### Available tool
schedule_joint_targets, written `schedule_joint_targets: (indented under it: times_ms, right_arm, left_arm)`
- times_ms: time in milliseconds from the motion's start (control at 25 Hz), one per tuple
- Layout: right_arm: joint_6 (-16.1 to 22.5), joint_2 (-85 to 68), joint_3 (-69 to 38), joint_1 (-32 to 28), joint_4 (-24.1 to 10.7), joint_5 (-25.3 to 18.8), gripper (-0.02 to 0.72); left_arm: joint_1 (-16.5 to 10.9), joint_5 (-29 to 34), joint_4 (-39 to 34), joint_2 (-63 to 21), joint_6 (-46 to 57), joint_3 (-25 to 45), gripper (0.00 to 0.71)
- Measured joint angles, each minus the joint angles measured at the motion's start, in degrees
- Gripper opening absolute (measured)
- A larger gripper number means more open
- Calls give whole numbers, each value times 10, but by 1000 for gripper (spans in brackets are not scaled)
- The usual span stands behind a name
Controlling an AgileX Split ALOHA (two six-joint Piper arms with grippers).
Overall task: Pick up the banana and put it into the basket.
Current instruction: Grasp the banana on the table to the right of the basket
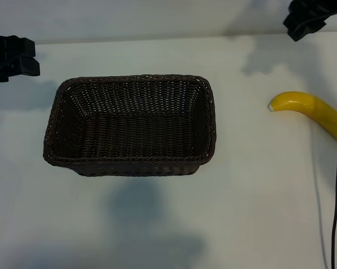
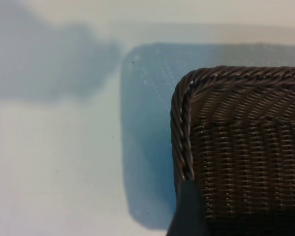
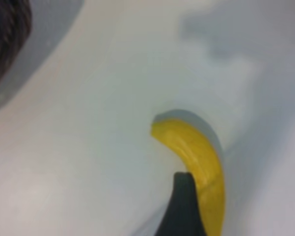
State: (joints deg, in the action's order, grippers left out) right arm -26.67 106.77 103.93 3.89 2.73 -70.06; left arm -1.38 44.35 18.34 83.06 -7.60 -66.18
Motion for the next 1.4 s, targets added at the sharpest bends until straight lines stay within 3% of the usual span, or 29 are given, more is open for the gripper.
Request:
schedule_joint_targets:
  times_ms: [280,480,600,840,1040,1120,1400]
  right_arm:
    - [-17,47,0,-27,1,1,562]
    - [32,78,-4,-45,2,3,559]
    - [39,84,-34,-61,2,4,545]
    - [0,85,-99,-95,30,17,530]
    - [-93,85,-132,-106,78,57,529]
    - [-113,85,-145,-106,86,67,529]
    - [-133,85,-174,-106,88,104,529]
  left_arm:
    - [0,-1,-1,0,0,0,592]
    - [0,-1,-1,0,0,0,592]
    - [0,-2,-1,0,0,0,592]
    - [0,-4,-1,0,0,0,592]
    - [0,-4,-1,0,0,0,592]
    - [0,-4,-1,0,-1,0,592]
    - [0,-4,-1,0,-1,0,592]
